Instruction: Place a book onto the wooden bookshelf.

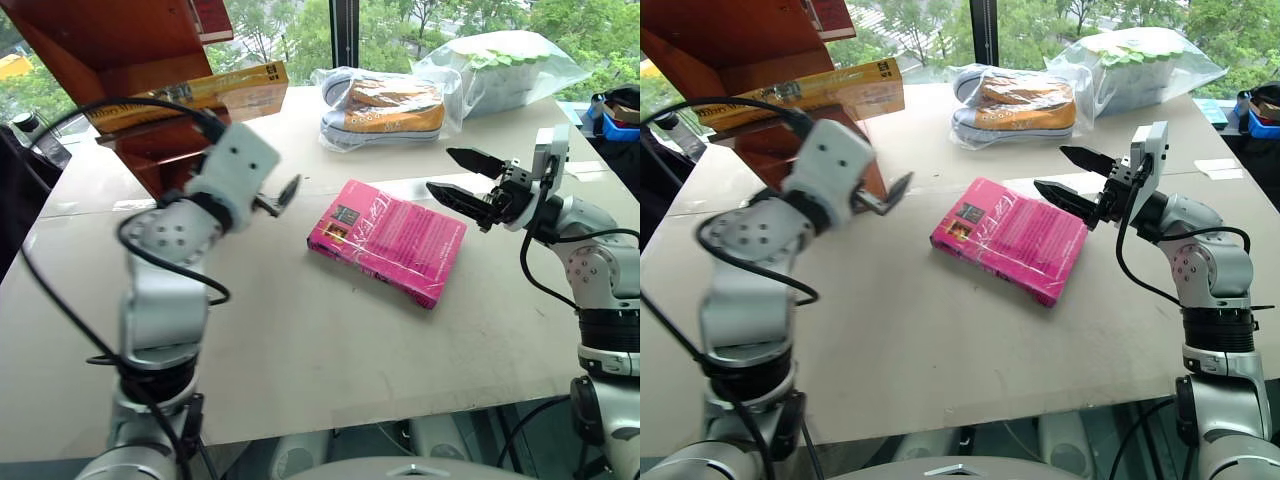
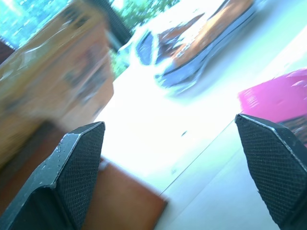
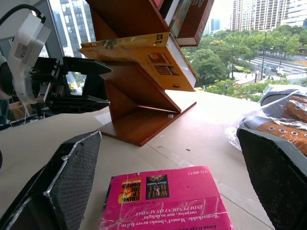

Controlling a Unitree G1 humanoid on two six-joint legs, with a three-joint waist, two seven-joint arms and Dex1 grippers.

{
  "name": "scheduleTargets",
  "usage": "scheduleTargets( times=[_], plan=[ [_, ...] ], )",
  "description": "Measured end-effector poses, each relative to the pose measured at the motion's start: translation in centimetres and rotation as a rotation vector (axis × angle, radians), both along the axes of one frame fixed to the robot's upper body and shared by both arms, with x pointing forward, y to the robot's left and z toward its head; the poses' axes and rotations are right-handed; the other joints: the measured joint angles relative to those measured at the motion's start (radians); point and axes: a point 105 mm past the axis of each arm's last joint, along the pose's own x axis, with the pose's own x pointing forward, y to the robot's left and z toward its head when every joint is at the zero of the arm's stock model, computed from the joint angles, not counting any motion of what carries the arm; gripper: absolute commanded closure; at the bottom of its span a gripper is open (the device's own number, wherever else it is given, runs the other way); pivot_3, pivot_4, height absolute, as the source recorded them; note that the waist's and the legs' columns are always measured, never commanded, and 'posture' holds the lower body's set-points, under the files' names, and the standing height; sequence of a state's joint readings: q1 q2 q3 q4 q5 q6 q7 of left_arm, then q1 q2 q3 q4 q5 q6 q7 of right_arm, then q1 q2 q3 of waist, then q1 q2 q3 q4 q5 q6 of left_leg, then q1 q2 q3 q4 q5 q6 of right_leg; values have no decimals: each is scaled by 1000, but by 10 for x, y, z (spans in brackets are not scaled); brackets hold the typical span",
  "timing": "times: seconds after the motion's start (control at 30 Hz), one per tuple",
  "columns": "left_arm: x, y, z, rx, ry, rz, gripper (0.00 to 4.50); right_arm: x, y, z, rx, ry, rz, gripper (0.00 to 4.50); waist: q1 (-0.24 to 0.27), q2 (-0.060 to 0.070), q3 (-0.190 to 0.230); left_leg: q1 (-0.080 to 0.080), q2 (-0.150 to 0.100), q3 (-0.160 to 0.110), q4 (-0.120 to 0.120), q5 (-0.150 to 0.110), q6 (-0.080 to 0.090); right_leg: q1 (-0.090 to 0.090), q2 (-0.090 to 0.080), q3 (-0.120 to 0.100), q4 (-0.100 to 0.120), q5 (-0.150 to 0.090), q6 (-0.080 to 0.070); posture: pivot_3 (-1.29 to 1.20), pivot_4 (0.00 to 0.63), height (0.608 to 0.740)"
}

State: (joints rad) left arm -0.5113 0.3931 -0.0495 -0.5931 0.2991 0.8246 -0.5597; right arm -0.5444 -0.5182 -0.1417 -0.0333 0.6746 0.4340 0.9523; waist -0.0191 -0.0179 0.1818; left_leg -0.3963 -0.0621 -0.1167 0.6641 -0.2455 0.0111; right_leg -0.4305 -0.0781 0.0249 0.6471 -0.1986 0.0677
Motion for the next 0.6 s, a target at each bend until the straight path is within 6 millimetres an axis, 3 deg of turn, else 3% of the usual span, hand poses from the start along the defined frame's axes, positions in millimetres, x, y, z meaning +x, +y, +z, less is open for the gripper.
scheduleTargets(
  times=[0.13, 0.17, 0.27, 0.4, 0.6],
  plan=[
    [30, -15, -14, -92, -92, 34, 2530, -4, -7, 2, -3, -14, -41, 0, 8, 2, -1, 1, 0, 0, 0, 0, 0, 0, 0, 0, 0, 1, -1, 0, 150, 740],
    [49, -20, -15, -151, -150, 75, 2964, -5, -9, 3, -4, -20, -60, 0, 15, 2, -1, 0, 0, 0, 1, 0, 0, 0, 0, -1, 0, 1, -1, 0, 150, 740],
    [80, -22, -19, -236, -203, 155, 4278, -9, -9, 7, -10, -36, -77, 0, 23, 2, -1, 0, -3, 1, 4, 0, 0, 1, 0, -1, 0, 3, 1, 0, 150, 740],
    [111, -38, -24, -293, -229, 167, 4415, -14, -17, 12, -4, -53, -128, 0, 30, 2, -1, -1, -4, 6, 4, 0, 1, 1, -1, 0, -1, 4, 2, 0, 150, 740],
    [129, -67, -21, -266, -279, 169, 4415, -16, -16, 13, 2, -50, -137, 0, 26, 2, -1, -3, -5, 8, 4, 0, 1, 0, -1, 1, -3, 4, 2, 0, 150, 740]
  ],
)
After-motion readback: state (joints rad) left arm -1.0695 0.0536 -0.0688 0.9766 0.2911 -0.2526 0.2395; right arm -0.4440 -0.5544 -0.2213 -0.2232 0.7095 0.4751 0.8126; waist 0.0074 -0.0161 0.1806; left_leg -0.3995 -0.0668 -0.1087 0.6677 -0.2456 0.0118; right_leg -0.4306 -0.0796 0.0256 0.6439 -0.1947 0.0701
